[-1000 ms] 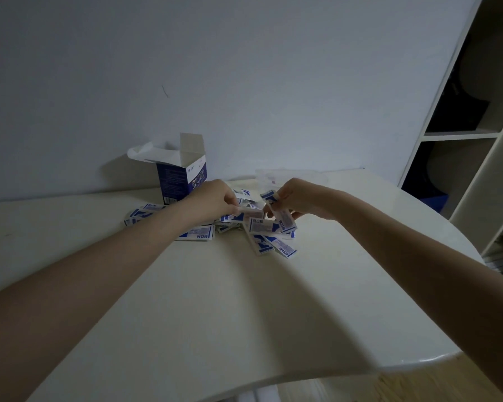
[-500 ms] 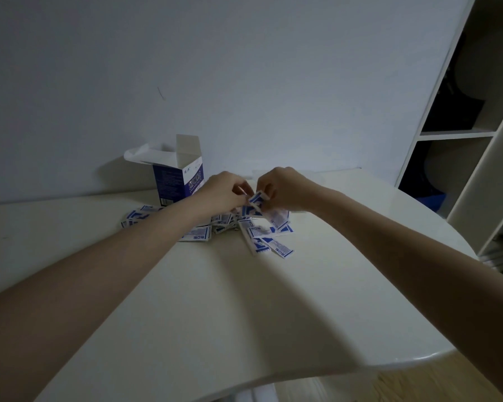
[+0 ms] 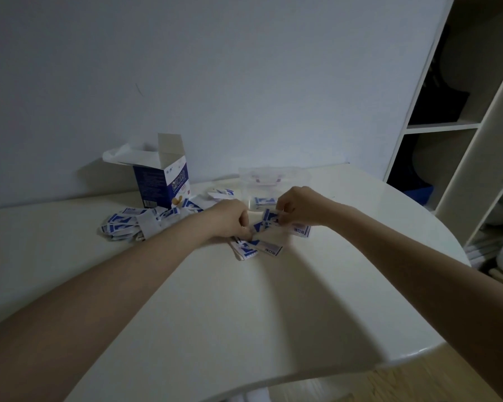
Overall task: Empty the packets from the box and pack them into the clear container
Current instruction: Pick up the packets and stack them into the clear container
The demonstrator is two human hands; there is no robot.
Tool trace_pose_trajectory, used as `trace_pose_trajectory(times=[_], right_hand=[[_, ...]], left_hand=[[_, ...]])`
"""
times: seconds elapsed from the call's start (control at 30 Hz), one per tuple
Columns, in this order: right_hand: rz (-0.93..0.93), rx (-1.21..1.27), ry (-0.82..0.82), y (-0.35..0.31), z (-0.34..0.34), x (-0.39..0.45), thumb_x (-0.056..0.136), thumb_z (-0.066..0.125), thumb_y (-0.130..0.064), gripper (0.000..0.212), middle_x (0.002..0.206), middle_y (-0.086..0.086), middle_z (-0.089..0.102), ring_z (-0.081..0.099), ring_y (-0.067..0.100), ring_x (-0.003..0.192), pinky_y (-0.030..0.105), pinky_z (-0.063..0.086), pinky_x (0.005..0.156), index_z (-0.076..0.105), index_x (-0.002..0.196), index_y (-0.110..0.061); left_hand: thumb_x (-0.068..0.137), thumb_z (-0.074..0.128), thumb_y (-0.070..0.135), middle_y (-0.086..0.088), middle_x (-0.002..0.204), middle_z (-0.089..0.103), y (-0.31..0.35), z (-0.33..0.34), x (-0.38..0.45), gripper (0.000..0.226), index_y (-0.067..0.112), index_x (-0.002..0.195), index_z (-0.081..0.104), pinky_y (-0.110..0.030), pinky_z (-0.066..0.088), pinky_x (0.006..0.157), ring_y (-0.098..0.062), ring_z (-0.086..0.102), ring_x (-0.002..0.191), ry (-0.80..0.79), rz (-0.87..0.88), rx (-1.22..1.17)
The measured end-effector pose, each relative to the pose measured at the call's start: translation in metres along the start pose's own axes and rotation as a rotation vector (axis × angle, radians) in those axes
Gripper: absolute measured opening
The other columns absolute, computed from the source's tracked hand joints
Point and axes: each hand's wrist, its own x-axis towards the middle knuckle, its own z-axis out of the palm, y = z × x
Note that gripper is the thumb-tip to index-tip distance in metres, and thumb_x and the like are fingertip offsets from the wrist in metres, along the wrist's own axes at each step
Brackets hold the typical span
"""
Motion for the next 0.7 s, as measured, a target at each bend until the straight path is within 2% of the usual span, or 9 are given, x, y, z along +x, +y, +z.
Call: trace_pose_trajectory(times=[0.13,0.2,0.27,0.37,0.43,0.5,0.57,0.6,0.7], right_hand=[[0.168,0.358,0.130,0.000,-0.010,0.003,0.088,0.058,-0.013,0.014,0.071,0.007,0.052,0.045,0.018,0.064,0.021,0.034,0.054,0.064,0.085,0.000],[0.250,0.711,0.149,-0.003,-0.013,0.002,0.091,0.053,-0.006,0.016,0.082,0.011,0.058,0.054,0.021,0.075,0.028,0.045,0.067,0.062,0.098,0.005],[0.294,0.967,0.079,-0.009,-0.016,-0.001,0.094,0.047,-0.003,0.022,0.095,0.014,0.059,0.057,0.025,0.091,0.034,0.049,0.080,0.057,0.111,0.008],[0.242,1.216,-0.042,-0.025,-0.016,-0.003,0.095,0.043,0.000,0.018,0.094,0.015,0.058,0.060,0.027,0.089,0.034,0.050,0.085,0.052,0.109,0.006],[0.209,1.189,-0.023,-0.035,-0.014,0.001,0.093,0.049,-0.001,0.020,0.091,0.014,0.059,0.061,0.026,0.086,0.034,0.051,0.082,0.054,0.111,0.006],[0.218,1.020,0.081,-0.043,-0.011,0.004,0.089,0.056,-0.004,0.016,0.090,0.012,0.060,0.061,0.025,0.081,0.032,0.053,0.069,0.057,0.105,-0.001],[0.229,0.852,0.177,-0.045,-0.012,0.007,0.087,0.060,-0.007,0.015,0.095,0.011,0.060,0.060,0.023,0.074,0.026,0.048,0.052,0.053,0.100,-0.009],[0.217,0.760,0.196,-0.044,-0.014,0.007,0.087,0.060,-0.008,0.018,0.098,0.009,0.061,0.060,0.023,0.076,0.024,0.045,0.049,0.051,0.102,-0.012],[0.177,0.476,0.140,-0.036,-0.019,0.006,0.085,0.060,-0.009,0.032,0.110,0.010,0.062,0.061,0.026,0.089,0.028,0.052,0.061,0.054,0.117,-0.011]], left_hand=[[0.082,0.069,0.017,0.007,0.068,0.056,0.000,-0.003,-0.002,0.021,0.018,0.066,0.055,-0.019,0.043,0.061,-0.010,0.053,0.067,0.090,0.006,-0.142],[0.082,0.070,0.018,0.003,0.072,0.060,-0.002,-0.010,-0.003,0.017,0.017,0.069,0.058,-0.023,0.048,0.066,-0.013,0.056,0.065,0.183,-0.042,-0.366],[0.083,0.069,0.017,0.000,0.077,0.060,-0.002,-0.017,-0.008,0.012,0.014,0.078,0.059,-0.019,0.051,0.060,-0.011,0.057,0.059,0.256,-0.102,-0.605],[0.084,0.067,0.016,-0.006,0.080,0.059,-0.002,-0.021,-0.013,0.013,0.009,0.082,0.057,-0.014,0.049,0.053,-0.011,0.056,0.058,0.282,-0.119,-0.739],[0.083,0.069,0.018,-0.006,0.075,0.056,0.001,-0.019,-0.015,0.020,0.009,0.076,0.053,-0.016,0.049,0.054,-0.012,0.055,0.059,0.260,-0.052,-0.674],[0.082,0.070,0.023,-0.004,0.075,0.057,0.002,-0.017,-0.015,0.023,0.010,0.076,0.051,-0.024,0.049,0.061,-0.014,0.056,0.065,0.235,0.014,-0.454],[0.082,0.069,0.026,-0.005,0.097,0.064,0.002,-0.016,-0.016,0.021,0.012,0.095,0.059,-0.026,0.045,0.076,-0.017,0.058,0.085,0.174,0.051,-0.183],[0.084,0.066,0.025,-0.004,0.111,0.063,0.000,-0.015,-0.017,0.029,0.012,0.110,0.059,-0.023,0.042,0.081,-0.017,0.057,0.095,0.113,0.061,-0.093],[0.090,0.059,0.022,-0.003,0.126,0.057,-0.003,-0.006,-0.017,0.042,0.015,0.130,0.050,-0.018,0.037,0.085,-0.017,0.055,0.108,-0.029,0.076,0.101]])
